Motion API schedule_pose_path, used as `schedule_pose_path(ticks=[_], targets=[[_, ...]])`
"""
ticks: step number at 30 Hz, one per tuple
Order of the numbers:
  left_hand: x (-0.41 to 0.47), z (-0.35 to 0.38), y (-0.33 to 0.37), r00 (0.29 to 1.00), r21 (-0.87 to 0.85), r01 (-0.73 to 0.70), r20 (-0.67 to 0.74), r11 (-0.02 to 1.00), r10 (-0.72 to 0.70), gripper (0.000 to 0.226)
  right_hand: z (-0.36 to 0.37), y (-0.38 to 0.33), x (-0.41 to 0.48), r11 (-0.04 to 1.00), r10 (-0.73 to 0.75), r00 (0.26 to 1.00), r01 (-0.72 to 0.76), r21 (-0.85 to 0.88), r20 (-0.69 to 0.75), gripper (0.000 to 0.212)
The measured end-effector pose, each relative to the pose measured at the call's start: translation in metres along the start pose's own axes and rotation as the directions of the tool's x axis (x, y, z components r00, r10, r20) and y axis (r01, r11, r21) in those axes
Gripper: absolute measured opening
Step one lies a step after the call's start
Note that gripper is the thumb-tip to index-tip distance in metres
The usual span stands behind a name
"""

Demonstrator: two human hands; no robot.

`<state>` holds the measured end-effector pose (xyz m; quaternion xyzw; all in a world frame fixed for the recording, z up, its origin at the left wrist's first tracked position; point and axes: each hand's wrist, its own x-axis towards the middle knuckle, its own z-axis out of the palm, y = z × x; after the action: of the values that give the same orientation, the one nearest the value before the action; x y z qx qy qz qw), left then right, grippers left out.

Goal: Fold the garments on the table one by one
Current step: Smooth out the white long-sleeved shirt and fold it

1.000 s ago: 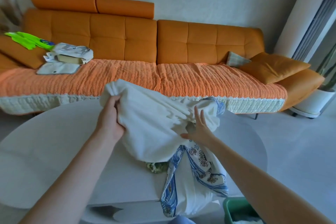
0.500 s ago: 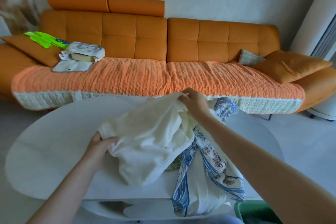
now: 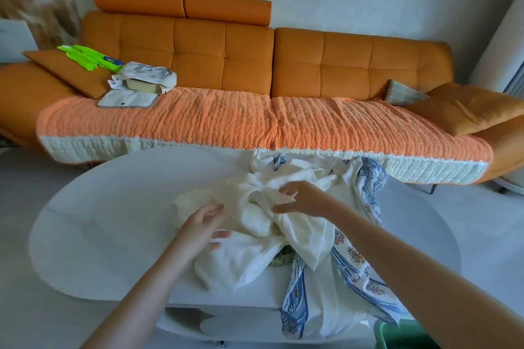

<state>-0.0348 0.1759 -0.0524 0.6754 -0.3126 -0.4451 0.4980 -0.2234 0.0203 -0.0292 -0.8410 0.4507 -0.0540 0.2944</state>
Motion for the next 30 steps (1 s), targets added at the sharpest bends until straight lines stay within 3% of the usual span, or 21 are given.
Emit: schedule_pose_path(ticks=[3, 5, 7, 9, 11, 12, 14, 16, 18, 20, 23, 26, 29, 30], targets=[[0.003, 0.015, 0.007, 0.977, -0.108, 0.193, 0.110, 0.975, -0.182, 0.055, 0.018, -0.009, -0.007, 0.994, -0.041, 0.982, 0.059, 0.092, -0.183, 0.035], [0.008, 0.019, 0.016, 0.959, -0.216, 0.273, 0.138, 0.938, -0.247, 0.063, 0.036, -0.033, -0.015, 0.968, -0.096, 0.962, 0.150, 0.203, -0.254, 0.029], [0.017, 0.015, 0.019, 0.945, -0.333, 0.325, 0.143, 0.885, -0.294, 0.056, 0.055, -0.059, -0.026, 0.951, -0.195, 0.973, 0.218, 0.220, -0.123, 0.028], [0.031, 0.006, 0.009, 0.957, -0.318, 0.287, 0.048, 0.903, -0.287, 0.043, 0.069, -0.075, -0.039, 0.953, -0.294, 0.950, 0.283, 0.112, 0.102, 0.029], [0.040, -0.008, -0.005, 0.960, -0.319, 0.243, -0.060, 0.916, -0.275, 0.034, 0.070, -0.073, -0.041, 0.939, -0.344, 0.907, 0.327, 0.109, 0.243, 0.029], [0.041, -0.016, -0.009, 0.959, -0.347, 0.230, -0.080, 0.909, -0.274, 0.027, 0.066, -0.070, -0.039, 0.933, -0.358, 0.903, 0.333, 0.140, 0.239, 0.027], [0.044, -0.032, -0.016, 0.963, -0.372, 0.191, -0.108, 0.908, -0.247, 0.027, 0.050, -0.062, -0.031, 0.924, -0.335, 0.941, 0.320, 0.209, 0.040, 0.022], [0.052, -0.047, -0.021, 0.972, -0.295, 0.117, -0.164, 0.948, -0.171, 0.033, 0.030, -0.045, -0.014, 0.923, -0.242, 0.941, 0.298, 0.242, -0.237, 0.026], [0.058, -0.057, -0.022, 0.965, -0.132, 0.030, -0.254, 0.991, -0.063, 0.042, 0.014, -0.025, 0.003, 0.976, -0.109, 0.930, 0.168, 0.140, -0.352, 0.046], [0.055, -0.059, -0.015, 0.953, 0.052, -0.010, -0.302, 0.999, 0.025, 0.052, 0.007, -0.012, 0.018, 0.989, 0.042, 0.964, -0.002, 0.149, -0.264, 0.072], [0.046, -0.051, -0.003, 0.945, 0.320, -0.066, -0.285, 0.945, 0.163, 0.079, 0.016, -0.016, 0.033, 0.959, 0.115, 0.989, -0.088, 0.270, -0.088, 0.091], [0.049, -0.035, 0.000, 0.931, 0.527, -0.161, -0.200, 0.835, 0.306, 0.089, 0.037, -0.029, 0.041, 0.993, 0.082, 0.994, -0.076, 0.089, -0.072, 0.082], [0.062, -0.024, -0.002, 0.922, 0.724, -0.132, -0.161, 0.678, 0.352, 0.049, 0.051, -0.032, 0.045, 0.996, 0.058, 0.985, -0.046, 0.078, -0.164, 0.048], [0.066, -0.023, -0.004, 0.913, 0.733, -0.121, -0.183, 0.670, 0.365, 0.034, 0.051, -0.030, 0.045, 0.994, 0.075, 0.974, -0.055, 0.098, -0.212, 0.037]])
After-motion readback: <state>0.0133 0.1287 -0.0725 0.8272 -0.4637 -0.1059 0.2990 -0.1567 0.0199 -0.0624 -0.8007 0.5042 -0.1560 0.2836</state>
